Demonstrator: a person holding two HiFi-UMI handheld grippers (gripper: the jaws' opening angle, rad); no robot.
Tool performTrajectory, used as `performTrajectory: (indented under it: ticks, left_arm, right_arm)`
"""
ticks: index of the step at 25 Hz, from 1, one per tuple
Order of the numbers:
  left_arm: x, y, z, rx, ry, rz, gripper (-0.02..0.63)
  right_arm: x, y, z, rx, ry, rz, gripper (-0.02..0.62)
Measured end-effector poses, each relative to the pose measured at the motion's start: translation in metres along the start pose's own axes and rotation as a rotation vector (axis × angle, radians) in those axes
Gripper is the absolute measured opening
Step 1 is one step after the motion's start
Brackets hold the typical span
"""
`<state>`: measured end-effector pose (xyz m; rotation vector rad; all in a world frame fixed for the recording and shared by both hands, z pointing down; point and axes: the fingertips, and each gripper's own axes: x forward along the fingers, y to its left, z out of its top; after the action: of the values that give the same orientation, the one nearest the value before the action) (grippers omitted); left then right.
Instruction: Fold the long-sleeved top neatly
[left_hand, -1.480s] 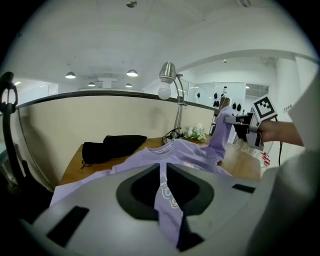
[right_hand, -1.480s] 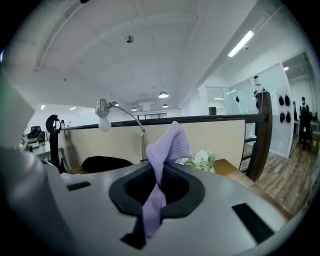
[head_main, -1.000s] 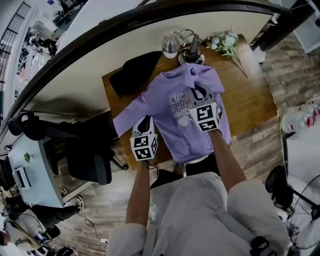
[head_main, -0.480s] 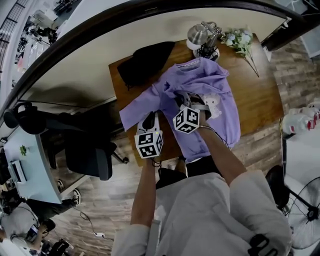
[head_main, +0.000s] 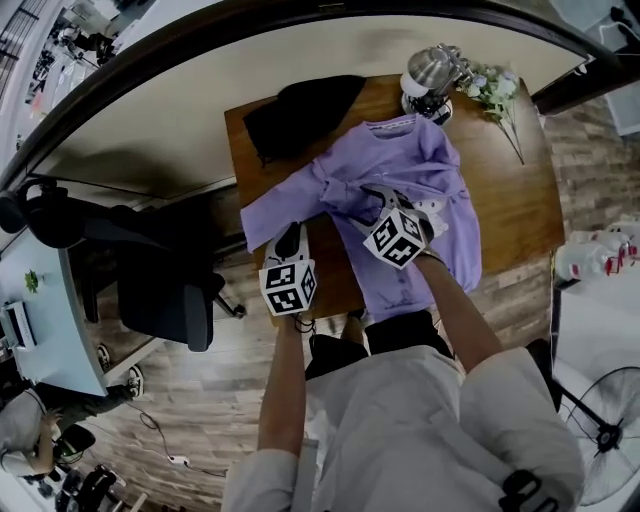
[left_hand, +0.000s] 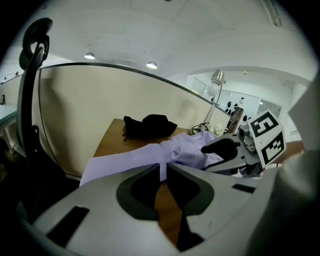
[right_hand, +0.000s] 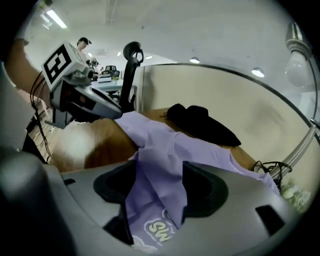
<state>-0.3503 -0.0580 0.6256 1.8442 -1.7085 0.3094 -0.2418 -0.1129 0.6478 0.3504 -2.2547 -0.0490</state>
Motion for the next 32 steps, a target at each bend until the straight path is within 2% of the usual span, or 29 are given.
performTrajectory:
  ticks: [1,3,4,6,7,9,11,15,22,24,26,28,29,30,32]
  left_arm:
    - [-0.002,0.004,-0.002,-0.004,0.001,0.006,0.054]
    - [-0.004,0.011,-0.006,-0.013,0.003,0.018,0.054]
    - [-0.005,0.014,-0.008,-0.017,0.004,0.024,0.054]
    - [-0.006,0.017,-0.011,-0.026,0.006,0.036,0.054]
    - [-0.006,0.018,-0.013,-0.033,0.006,0.042,0.054]
    - [-0.007,0.02,-0.016,-0.044,0.007,0.054,0.054]
    - [-0.009,0.022,-0.02,-0.046,0.012,0.065,0.054]
    - [-0.019,0.038,-0.026,-0.071,0.004,0.109,0.054]
    - [-0.051,0.106,-0.053,-0.155,-0.013,0.255,0.055]
    - [-0.062,0.132,-0.068,-0.142,0.001,0.306,0.055]
    - [-0.071,0.154,-0.087,-0.084,0.036,0.332,0.055]
    - [-0.073,0.169,-0.106,-0.061,0.068,0.314,0.055]
    - [-0.073,0.175,-0.117,-0.077,0.08,0.293,0.057]
    - [-0.07,0.179,-0.128,-0.117,0.087,0.266,0.06]
    - [-0.057,0.185,-0.146,-0.257,0.087,0.184,0.081]
  right_arm:
    - [0.001,0.004,-0.004,0.004,0.017,0.028,0.316]
    - [-0.001,0.013,-0.001,0.036,-0.01,0.089,0.373]
    - [-0.003,0.016,0.004,0.059,-0.049,0.107,0.37]
    - [-0.003,0.015,0.016,0.12,-0.137,0.113,0.301]
    - [0.0,0.012,0.019,0.162,-0.166,0.111,0.288]
    - [0.012,0.005,0.021,0.237,-0.183,0.097,0.266]
    - [0.025,-0.002,0.016,0.282,-0.166,0.077,0.192]
    - [0.045,0.001,-0.003,0.266,-0.082,0.083,0.195]
    - [0.044,0.0,-0.009,0.277,-0.054,0.104,0.196]
    - [0.044,0.0,-0.009,0.276,-0.055,0.103,0.196]
    - [0.045,-0.001,-0.009,0.276,-0.056,0.1,0.196]
    - [0.045,-0.001,-0.009,0.283,-0.051,0.098,0.198]
    - [0.045,0.0,-0.01,0.286,-0.048,0.099,0.199]
    - [0.045,0.0,-0.01,0.286,-0.046,0.099,0.199]
    - [0.045,-0.002,-0.008,0.276,-0.05,0.09,0.199]
